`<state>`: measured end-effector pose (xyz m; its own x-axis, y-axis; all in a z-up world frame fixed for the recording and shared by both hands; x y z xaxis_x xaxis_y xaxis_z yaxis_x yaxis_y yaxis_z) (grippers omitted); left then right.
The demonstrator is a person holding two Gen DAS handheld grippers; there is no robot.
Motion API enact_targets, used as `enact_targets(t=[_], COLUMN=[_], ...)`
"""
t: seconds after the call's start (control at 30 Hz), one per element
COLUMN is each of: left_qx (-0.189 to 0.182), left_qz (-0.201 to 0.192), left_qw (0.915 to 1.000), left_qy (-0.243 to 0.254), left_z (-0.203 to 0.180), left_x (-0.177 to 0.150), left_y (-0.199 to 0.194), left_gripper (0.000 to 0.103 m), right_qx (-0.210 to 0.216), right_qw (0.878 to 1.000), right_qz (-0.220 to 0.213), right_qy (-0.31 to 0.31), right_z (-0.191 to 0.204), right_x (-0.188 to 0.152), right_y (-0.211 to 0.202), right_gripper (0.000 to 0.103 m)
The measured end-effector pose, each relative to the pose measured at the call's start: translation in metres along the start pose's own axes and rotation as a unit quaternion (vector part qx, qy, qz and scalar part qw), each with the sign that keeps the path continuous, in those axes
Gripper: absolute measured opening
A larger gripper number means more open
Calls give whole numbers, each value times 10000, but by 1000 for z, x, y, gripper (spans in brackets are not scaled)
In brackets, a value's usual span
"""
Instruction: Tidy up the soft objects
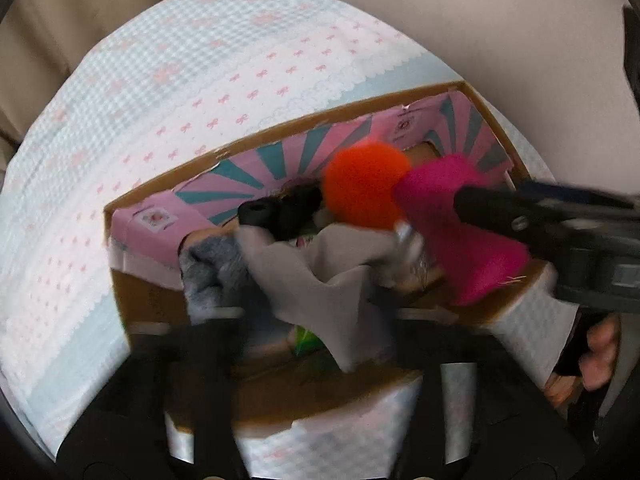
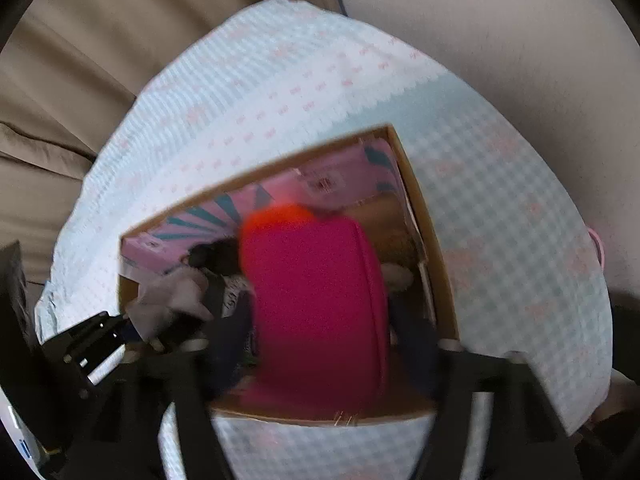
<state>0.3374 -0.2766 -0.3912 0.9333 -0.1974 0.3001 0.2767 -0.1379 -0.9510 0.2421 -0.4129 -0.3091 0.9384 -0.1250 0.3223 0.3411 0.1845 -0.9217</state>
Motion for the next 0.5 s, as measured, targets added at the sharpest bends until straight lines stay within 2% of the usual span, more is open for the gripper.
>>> enact_targets(t=[0.03,0.07,0.17,0.3,0.5], left_qx=[15,-30,-44,-15,-138], left_qz=[-5,-103,-68,-166,-352], left_qw=[10000,9999,9999,9999,9993], left_qy=[-9,-27,-59,-6,39], left_z=[1,4,8,11,16], left_x=[-1,-2,-7,-12,-17], left_y=[-3,-8,-16,-31,-61], left_gripper=[102,103,103,103,103], right_qx=[5,-8,-158,-98,-236], right_qw=[9999,9999,9997,9997,9991], right_qz=[-108,-149,-60,13,-179], right_qy=[-33,-64,-162,-244,-289], right_z=[2,5,9,16,32], right_x=[1,2,2,-4,-12], right_y=[-4,-6,-7,-8,-33], right_gripper=[103,103,103,103,103])
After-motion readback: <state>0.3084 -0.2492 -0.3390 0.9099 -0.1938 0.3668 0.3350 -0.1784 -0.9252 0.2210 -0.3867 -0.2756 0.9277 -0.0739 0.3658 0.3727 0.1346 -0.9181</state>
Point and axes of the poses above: each gripper's, at about its wrist camera, not at the fingertips, and y roughly the way its jaws point, z to its left, x to its top, the point moved 2 cm from there along y, roughly the way its jaws point, and after that the axes turned 11 degrees about -y, right-handed, at the moved point
